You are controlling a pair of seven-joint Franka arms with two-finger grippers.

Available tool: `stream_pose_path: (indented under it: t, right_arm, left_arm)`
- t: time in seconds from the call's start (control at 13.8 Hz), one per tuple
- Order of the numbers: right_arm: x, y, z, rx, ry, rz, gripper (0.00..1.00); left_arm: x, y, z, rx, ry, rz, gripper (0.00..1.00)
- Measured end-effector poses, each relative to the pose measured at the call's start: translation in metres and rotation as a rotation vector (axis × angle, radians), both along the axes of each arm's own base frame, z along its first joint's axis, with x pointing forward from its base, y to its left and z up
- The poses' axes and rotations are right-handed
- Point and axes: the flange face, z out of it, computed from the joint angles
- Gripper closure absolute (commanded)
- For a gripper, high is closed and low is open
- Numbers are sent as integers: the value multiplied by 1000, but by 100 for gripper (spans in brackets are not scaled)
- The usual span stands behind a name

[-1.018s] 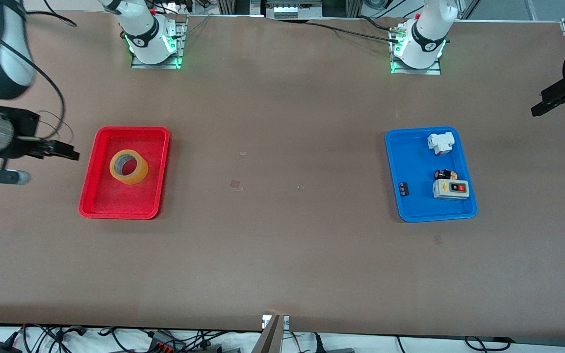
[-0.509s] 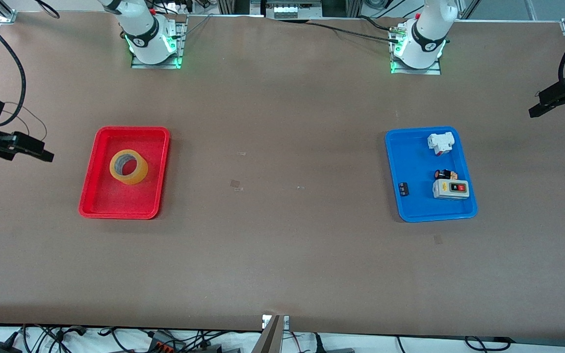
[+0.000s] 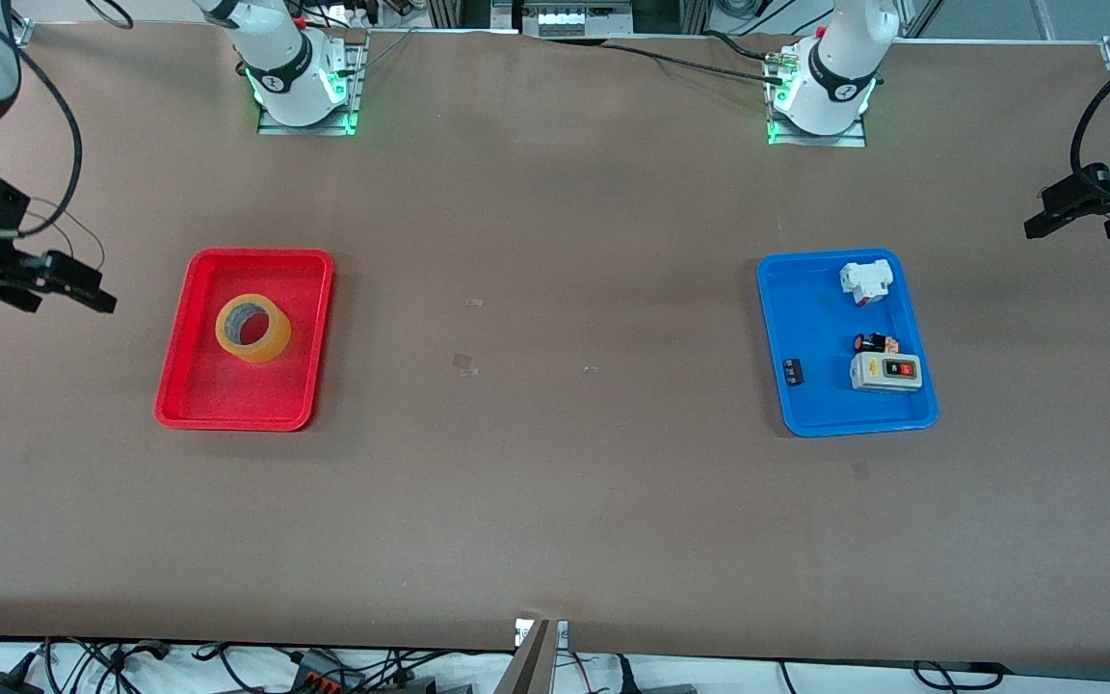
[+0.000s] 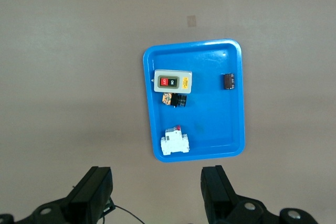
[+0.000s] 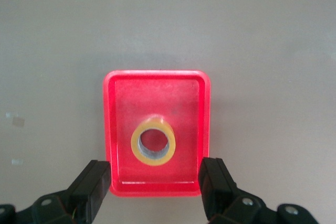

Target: Place and move tape with both arms

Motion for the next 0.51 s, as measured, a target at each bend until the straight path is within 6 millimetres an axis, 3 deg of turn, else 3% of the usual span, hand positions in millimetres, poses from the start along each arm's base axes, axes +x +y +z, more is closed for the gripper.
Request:
stream_pose_path:
  t: [0.15,0.51]
  right_arm:
    - [-14,0,8,0,-1,6,0]
    - [-20,0,2,2,34,2,0]
  left_arm:
    - [0,1,1,0,-2,3,0]
    - [0,3,3,0,-4,6,0]
